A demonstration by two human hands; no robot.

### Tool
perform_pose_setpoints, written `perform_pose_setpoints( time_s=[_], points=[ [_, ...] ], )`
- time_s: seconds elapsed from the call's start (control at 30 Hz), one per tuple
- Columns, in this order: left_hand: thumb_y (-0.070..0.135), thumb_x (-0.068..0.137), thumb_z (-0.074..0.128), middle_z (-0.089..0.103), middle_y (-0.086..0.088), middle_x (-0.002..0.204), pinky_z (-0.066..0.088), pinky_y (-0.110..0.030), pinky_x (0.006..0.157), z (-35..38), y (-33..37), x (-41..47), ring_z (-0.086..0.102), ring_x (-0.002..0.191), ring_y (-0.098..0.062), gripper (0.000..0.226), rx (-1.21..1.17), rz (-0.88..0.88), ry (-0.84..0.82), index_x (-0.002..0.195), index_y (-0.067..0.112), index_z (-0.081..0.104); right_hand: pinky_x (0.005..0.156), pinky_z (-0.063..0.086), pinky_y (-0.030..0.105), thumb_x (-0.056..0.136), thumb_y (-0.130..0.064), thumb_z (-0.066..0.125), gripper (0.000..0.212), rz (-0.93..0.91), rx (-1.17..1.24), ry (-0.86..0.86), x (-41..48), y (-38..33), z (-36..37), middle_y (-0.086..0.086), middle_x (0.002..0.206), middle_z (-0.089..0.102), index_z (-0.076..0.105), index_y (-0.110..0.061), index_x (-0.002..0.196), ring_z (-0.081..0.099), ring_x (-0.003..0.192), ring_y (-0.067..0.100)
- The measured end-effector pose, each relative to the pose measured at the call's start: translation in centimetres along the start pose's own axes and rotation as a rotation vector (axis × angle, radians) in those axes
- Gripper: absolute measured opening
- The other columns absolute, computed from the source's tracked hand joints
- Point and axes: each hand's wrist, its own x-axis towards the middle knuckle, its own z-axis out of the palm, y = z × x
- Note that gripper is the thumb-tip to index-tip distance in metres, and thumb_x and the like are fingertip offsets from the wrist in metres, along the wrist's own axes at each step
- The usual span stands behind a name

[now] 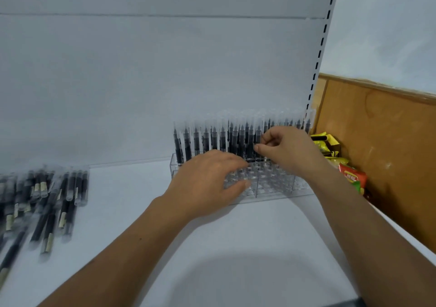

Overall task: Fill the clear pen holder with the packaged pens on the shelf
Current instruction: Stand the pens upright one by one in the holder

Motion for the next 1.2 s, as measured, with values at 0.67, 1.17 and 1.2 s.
perform_pose_setpoints(
  time_s=[0.67, 1.17, 1.2],
  points=[
    [0.058, 0.090, 0.050, 0.059, 0.022, 0.123, 0.040, -0.019, 0.089, -10.1, -9.7, -17.2, 0.054, 0.113, -0.003, 0.038, 0.025, -0.583, 0.040, 0.123, 0.041, 0.060, 0.084, 0.052, 0.032, 0.088, -0.052, 0.059, 0.020, -0.316, -0.134, -0.473, -3.8, -17.9, 6.3, -0.017, 0.091, 0.068, 0.068, -0.034, 0.089, 0.062, 0.082, 0.005],
    [0.054, 0.087, 0.057, 0.062, 0.018, 0.085, 0.045, -0.020, 0.066, -10.8, -10.8, -25.8, 0.055, 0.077, 0.000, 0.025, 0.076, -0.941, 0.162, 0.097, 0.034, 0.068, 0.062, 0.044, 0.029, 0.088, -0.058, 0.056, 0.046, -0.412, -0.210, -0.496, -7.0, -24.5, 16.7, 0.003, 0.084, 0.070, 0.067, -0.013, 0.085, 0.065, 0.079, 0.020],
    [0.056, 0.086, 0.057, 0.062, 0.017, 0.081, 0.045, -0.020, 0.063, -10.8, -10.8, -25.5, 0.055, 0.074, 0.000, 0.025, 0.086, -0.958, 0.134, 0.091, 0.033, 0.067, 0.062, 0.045, 0.030, 0.088, -0.058, 0.056, 0.047, -0.399, -0.205, -0.501, -6.9, -24.4, 16.8, 0.003, 0.083, 0.070, 0.067, -0.013, 0.085, 0.064, 0.079, 0.020]
  ],
)
